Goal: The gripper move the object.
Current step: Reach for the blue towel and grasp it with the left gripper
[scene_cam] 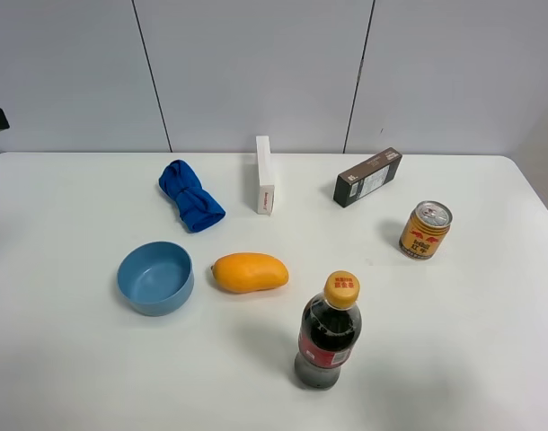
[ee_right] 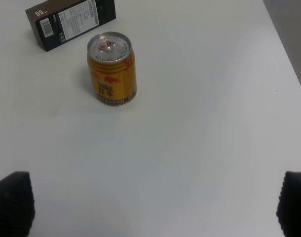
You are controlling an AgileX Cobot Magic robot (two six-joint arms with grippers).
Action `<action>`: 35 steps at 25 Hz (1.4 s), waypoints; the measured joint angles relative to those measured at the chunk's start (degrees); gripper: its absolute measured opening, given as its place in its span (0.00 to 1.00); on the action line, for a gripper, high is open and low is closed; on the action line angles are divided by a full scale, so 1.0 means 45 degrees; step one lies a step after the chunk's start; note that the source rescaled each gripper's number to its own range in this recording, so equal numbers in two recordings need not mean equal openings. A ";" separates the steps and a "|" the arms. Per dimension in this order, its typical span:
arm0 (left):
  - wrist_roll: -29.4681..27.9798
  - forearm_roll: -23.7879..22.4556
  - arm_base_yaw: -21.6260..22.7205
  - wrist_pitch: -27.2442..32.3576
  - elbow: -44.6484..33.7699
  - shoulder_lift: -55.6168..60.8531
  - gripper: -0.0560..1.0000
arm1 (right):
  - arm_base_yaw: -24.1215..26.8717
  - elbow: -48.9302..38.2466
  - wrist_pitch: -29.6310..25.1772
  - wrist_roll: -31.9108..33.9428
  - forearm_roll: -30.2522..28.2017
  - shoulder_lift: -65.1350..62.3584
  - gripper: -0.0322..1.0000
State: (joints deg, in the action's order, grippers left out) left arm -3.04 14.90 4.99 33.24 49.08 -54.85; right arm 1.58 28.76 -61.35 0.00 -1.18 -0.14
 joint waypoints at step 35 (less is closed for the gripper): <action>-0.2795 -0.0923 -0.5274 -0.2371 0.4615 -1.1036 0.70 | 0.0000 0.0000 0.0000 0.0000 0.0000 0.0000 1.00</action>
State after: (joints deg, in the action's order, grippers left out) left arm -15.61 10.75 -18.74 22.58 69.85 -104.52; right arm 1.58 28.76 -61.35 0.00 -1.18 -0.14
